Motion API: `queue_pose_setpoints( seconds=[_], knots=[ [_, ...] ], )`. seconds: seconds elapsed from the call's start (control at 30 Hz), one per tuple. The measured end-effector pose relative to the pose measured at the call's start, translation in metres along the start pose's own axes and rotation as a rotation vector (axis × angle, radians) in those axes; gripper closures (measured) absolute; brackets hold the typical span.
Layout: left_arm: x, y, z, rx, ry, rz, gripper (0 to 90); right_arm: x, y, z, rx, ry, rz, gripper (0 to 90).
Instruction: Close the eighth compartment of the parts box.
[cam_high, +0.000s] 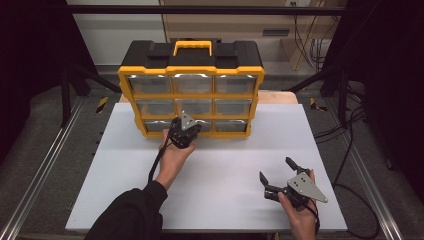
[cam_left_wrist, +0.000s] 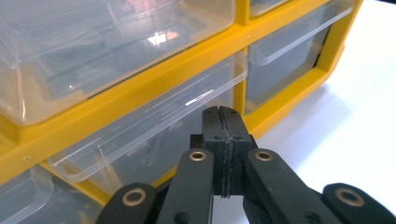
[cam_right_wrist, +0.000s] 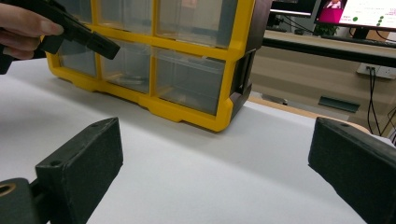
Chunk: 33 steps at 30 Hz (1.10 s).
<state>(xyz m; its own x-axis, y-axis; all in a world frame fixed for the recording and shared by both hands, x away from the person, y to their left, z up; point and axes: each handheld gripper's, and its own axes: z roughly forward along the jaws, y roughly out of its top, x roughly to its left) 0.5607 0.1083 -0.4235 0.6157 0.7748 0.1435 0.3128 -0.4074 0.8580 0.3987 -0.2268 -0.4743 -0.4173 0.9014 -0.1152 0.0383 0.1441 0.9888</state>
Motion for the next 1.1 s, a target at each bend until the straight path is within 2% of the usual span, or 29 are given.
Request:
queue_pose_setpoints(
  seconds=[0.3,0.43,0.53,0.6,0.67,0.7,0.77,0.83,0.93,1.0,1.03,1.1],
  knots=[
    [-0.005,0.002,-0.008,-0.042,-0.017,0.004,89.8,-0.001,0.000,-0.002,-0.005,-0.005,0.006,2.9],
    [-0.005,0.003,-0.014,-0.058,-0.029,-0.023,89.8,0.001,0.001,-0.001,-0.004,-0.004,0.001,2.7],
    [-0.005,0.006,-0.019,-0.071,-0.027,-0.025,89.8,0.001,0.001,0.000,-0.005,0.003,0.005,2.7],
    [-0.004,0.007,-0.021,-0.074,-0.029,-0.028,89.8,0.001,0.000,0.000,-0.003,0.007,0.012,2.8],
    [-0.002,0.010,-0.023,-0.075,-0.023,-0.018,89.8,0.001,-0.001,0.002,-0.004,0.016,0.041,2.9],
    [-0.001,0.010,-0.025,-0.086,-0.022,-0.026,89.8,0.002,-0.001,0.004,-0.006,0.022,0.046,3.0],
    [0.003,0.011,-0.027,-0.094,-0.036,-0.071,89.8,0.005,0.000,0.007,-0.007,0.035,0.058,3.1],
    [0.007,0.014,-0.029,-0.101,-0.031,-0.075,89.8,0.008,0.000,0.009,-0.005,0.039,0.067,3.2],
    [0.014,0.020,-0.030,-0.111,-0.042,-0.104,89.8,0.012,0.000,0.012,0.002,0.046,0.065,3.2],
    [0.015,0.021,-0.033,-0.125,-0.044,-0.108,89.9,0.014,0.001,0.014,0.006,0.050,0.047,3.4],
    [0.014,0.021,-0.033,-0.117,-0.054,-0.111,89.8,0.014,0.000,0.014,0.012,0.050,0.045,3.4],
    [0.011,0.021,-0.036,-0.121,-0.045,-0.076,89.8,0.014,0.001,0.013,0.011,0.046,0.041,3.5]
  ],
)
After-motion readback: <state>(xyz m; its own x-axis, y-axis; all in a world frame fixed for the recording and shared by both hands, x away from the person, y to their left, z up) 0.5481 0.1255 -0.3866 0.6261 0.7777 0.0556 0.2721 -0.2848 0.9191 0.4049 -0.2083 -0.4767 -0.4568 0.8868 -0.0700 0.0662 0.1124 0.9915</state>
